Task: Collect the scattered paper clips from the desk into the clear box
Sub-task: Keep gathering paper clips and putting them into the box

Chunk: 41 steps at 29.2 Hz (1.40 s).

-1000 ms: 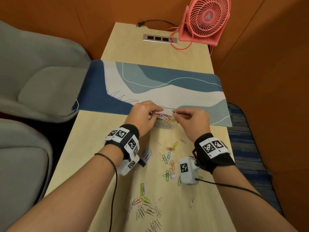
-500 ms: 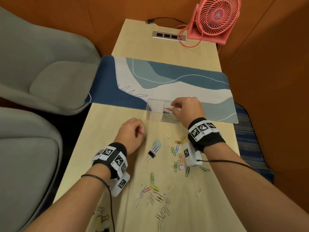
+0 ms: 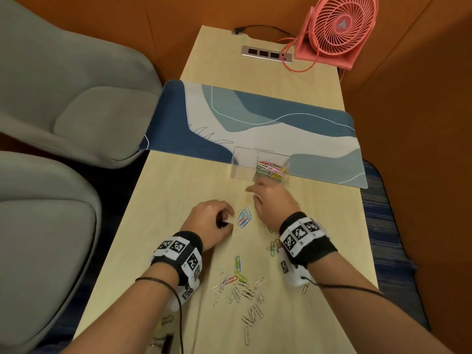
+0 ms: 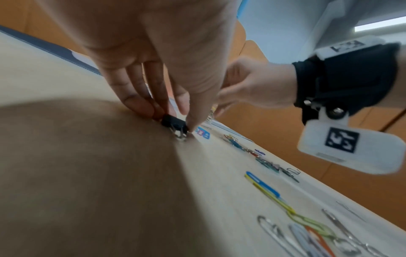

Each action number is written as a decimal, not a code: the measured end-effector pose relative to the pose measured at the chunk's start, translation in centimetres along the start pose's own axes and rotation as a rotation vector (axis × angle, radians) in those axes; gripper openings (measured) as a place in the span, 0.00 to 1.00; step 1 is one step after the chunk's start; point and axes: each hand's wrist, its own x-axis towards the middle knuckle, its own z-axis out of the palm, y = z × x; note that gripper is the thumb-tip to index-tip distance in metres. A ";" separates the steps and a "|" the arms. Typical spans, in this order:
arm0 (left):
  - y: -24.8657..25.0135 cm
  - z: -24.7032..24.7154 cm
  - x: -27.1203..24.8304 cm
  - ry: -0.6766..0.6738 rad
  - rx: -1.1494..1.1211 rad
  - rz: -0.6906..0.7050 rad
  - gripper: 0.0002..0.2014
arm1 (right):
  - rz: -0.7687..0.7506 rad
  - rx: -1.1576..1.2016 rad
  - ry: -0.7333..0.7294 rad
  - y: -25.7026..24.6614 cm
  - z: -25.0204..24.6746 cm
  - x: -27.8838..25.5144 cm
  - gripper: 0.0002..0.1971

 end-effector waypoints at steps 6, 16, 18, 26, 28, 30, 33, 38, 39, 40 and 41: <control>-0.9 -1.3 0.1 0.067 0.026 -0.029 0.10 | 0.006 -0.091 -0.207 -1.9 2.8 -4.1 0.33; 3.2 2.0 -0.4 -0.122 0.266 0.305 0.27 | -0.011 0.182 -0.083 -0.3 2.5 -11.4 0.26; 3.9 2.7 -1.4 -0.209 0.352 0.307 0.29 | 0.128 0.175 0.008 1.0 1.5 -11.1 0.27; 2.6 3.0 -7.4 -0.236 0.345 0.270 0.24 | -0.029 -0.036 -0.261 0.3 1.5 -10.0 0.27; 2.1 2.8 -9.2 -0.219 0.309 0.272 0.21 | -0.087 -0.013 -0.305 -0.5 1.6 -11.0 0.26; 1.9 2.6 -10.6 -0.207 0.291 0.253 0.20 | -0.118 0.012 -0.276 -0.6 1.8 -12.1 0.26; 2.1 2.6 -12.2 -0.268 0.286 0.209 0.29 | -0.103 0.012 -0.233 -0.7 2.1 -14.0 0.24; 2.2 3.5 -14.4 -0.273 0.246 0.153 0.32 | -0.134 -0.022 -0.252 -2.0 2.7 -17.8 0.21; 2.2 3.6 -14.6 -0.236 0.235 0.147 0.26 | -0.090 0.000 -0.234 -2.0 2.8 -18.3 0.19; 2.3 3.7 -14.8 -0.197 0.223 0.144 0.20 | -0.033 0.030 -0.206 -2.2 2.8 -18.9 0.17; 2.3 4.0 -14.9 -0.161 0.214 0.140 0.15 | 0.031 0.053 -0.187 -2.4 2.9 -19.3 0.16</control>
